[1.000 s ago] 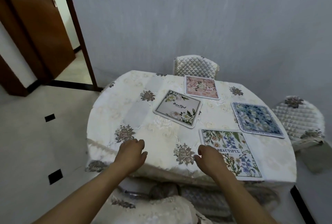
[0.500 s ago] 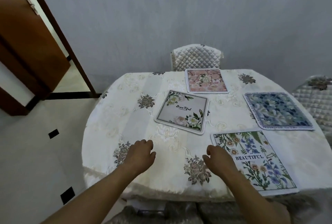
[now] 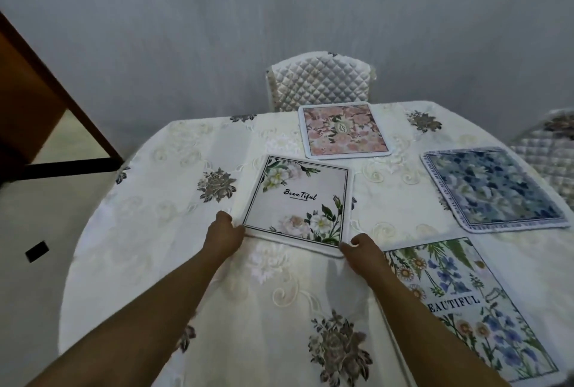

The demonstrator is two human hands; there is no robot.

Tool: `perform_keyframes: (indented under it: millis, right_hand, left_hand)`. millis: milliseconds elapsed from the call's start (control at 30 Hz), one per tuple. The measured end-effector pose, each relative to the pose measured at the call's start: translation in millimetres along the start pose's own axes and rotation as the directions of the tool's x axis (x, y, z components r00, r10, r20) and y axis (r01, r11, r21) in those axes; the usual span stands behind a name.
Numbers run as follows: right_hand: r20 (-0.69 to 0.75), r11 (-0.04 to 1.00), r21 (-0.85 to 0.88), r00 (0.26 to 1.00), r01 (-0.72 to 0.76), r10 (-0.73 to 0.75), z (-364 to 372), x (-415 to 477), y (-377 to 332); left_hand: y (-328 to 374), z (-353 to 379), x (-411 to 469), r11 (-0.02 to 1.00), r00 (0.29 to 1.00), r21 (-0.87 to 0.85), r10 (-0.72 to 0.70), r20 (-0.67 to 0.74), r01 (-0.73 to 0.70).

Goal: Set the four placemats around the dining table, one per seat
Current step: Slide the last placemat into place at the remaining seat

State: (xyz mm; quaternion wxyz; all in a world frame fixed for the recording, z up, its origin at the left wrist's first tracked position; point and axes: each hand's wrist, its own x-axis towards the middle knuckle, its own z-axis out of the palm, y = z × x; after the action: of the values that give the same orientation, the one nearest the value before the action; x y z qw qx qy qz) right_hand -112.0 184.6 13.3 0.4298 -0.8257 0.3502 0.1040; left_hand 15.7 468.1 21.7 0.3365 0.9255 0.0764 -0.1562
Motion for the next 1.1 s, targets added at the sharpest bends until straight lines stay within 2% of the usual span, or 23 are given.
perform_keyframes:
  millis: [167, 333, 400, 467, 600, 733, 867, 1000, 1100]
  right_hand:
    - [-0.043, 0.982, 0.179, 0.996, -0.067, 0.076, 7, 28, 0]
    - [-0.056, 0.983, 0.127, 0.988, -0.135, 0.143, 13, 41, -4]
    - [-0.032, 0.979, 0.163, 0.991, -0.126, 0.133, 15, 42, -5]
    - [-0.030, 0.987, 0.146, 0.997, -0.069, 0.074, 17, 40, -7]
    - [-0.140, 0.989, -0.041, 0.979, 0.141, -0.145, 6, 21, -11]
    - [-0.176, 0.944, -0.108, 0.928, 0.313, -0.328, 1, -31, -2]
    - [-0.134, 0.932, -0.103, 0.923, 0.348, -0.360, 22, -100, 19]
    - [-0.114, 0.934, -0.094, 0.928, 0.345, -0.355, 55, -164, 51]
    - [-0.118, 0.926, -0.131, 0.922, 0.353, -0.368, 75, -190, 71]
  left_hand:
    - [-8, 19, 35, 0.986, 0.993, -0.132, -0.112, -0.044, 0.106]
    - [-6, 21, 51, 0.967, 0.992, -0.222, -0.127, -0.007, 0.123]
    - [-5, 23, 51, 0.964, 0.993, -0.242, -0.116, -0.011, 0.110]
    - [-3, 22, 43, 0.973, 0.997, -0.220, -0.077, -0.032, 0.068]
    - [-9, -2, 8, 0.988, 0.998, -0.154, 0.017, -0.059, -0.026]
    - [-46, -36, -61, 0.973, 0.999, -0.229, 0.010, -0.048, -0.020]
    - [-101, -53, -142, 0.958, 0.998, -0.279, -0.063, 0.014, 0.064]
    - [-159, -52, -198, 0.977, 0.996, -0.197, -0.083, -0.021, 0.077]
    - [-189, -43, -224, 0.975, 0.996, -0.207, -0.088, -0.029, 0.080]
